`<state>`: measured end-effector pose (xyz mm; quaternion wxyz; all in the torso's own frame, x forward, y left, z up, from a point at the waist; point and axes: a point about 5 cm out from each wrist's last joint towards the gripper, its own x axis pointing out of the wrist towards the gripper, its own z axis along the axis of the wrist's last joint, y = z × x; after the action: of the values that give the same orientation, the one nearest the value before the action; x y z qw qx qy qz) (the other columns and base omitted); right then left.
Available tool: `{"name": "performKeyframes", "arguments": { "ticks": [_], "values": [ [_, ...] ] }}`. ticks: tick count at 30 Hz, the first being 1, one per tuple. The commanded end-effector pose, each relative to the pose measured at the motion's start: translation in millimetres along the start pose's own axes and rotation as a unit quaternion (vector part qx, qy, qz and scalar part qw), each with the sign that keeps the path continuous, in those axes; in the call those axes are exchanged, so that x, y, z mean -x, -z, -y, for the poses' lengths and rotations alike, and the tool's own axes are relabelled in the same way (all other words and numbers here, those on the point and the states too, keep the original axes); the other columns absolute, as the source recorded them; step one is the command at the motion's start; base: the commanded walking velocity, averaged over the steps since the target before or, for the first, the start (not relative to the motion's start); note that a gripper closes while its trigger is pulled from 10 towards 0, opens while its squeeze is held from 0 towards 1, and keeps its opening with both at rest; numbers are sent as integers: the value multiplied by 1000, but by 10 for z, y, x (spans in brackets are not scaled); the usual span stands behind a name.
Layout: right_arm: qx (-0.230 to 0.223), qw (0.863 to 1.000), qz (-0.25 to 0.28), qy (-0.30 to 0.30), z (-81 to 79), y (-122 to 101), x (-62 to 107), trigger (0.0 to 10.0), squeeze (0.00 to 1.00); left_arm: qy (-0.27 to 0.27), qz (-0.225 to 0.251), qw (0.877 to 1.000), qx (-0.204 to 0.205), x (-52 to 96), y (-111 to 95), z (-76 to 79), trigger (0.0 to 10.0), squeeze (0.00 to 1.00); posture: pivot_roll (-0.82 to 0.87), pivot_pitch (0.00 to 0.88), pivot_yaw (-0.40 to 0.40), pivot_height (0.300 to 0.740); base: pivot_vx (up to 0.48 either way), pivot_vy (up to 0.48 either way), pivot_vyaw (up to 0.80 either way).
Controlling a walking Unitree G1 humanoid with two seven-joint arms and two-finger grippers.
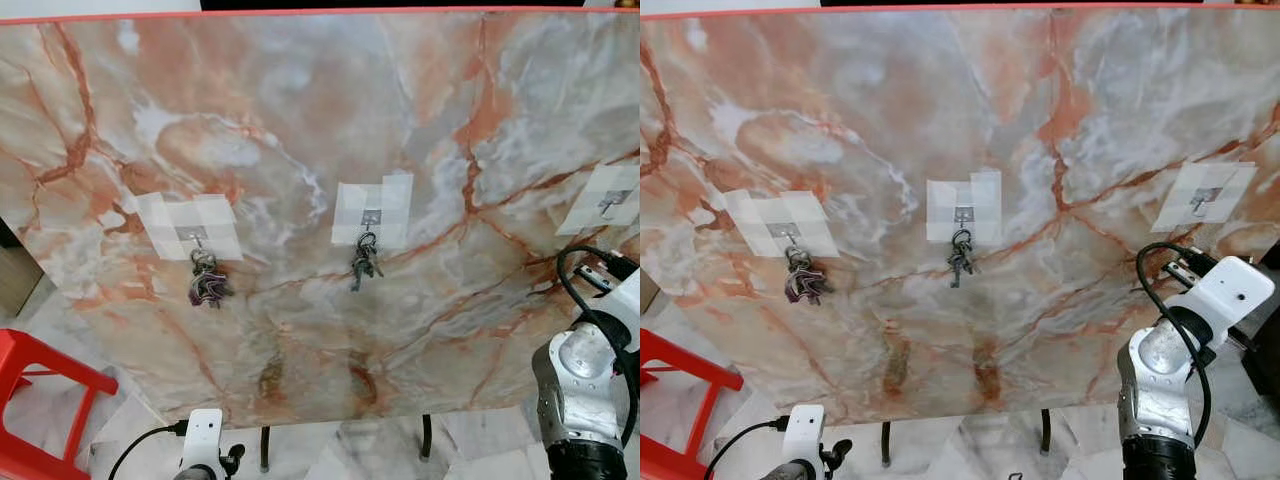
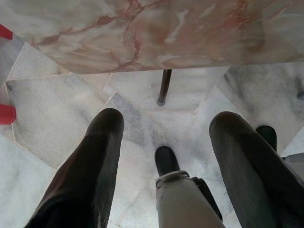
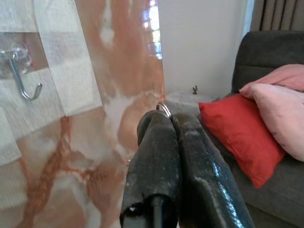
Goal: Hang keys on a hook
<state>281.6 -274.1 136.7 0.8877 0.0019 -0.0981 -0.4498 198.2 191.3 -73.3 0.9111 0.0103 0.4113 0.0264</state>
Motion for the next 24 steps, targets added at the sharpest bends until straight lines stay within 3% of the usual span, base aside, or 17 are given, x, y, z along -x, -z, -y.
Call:
{"name": "performKeyframes", "arguments": {
  "ticks": [1, 5, 14, 24],
  "values": [
    [-5, 1000, 0, 0, -1, -35, -13, 10000, 0, -1, -7, 1000, -3, 9, 37, -23, 10000, 0, -150, 29, 5, 740, 0, 0, 0],
    [24, 999, -2, -36, -89, -18, -33, 10000, 0, 0, -4, 1000, -2, 7, 30, -21, 10000, 0, -145, 28, 5, 740, 0, 0, 0],
    [83, 988, 93, -87, -370, -266, -115, 10000, 0, 2, -2, 1000, 1, 7, 28, -10, 10000, 0, -142, 28, 5, 740, 0, 0, 0],
    [108, 985, 97, -93, -390, -244, -119, 10000, 0, 3, -2, 1000, 2, 8, 31, -4, 10000, 0, -143, 31, 3, 740, 0, 0, 0]
  ]
}}
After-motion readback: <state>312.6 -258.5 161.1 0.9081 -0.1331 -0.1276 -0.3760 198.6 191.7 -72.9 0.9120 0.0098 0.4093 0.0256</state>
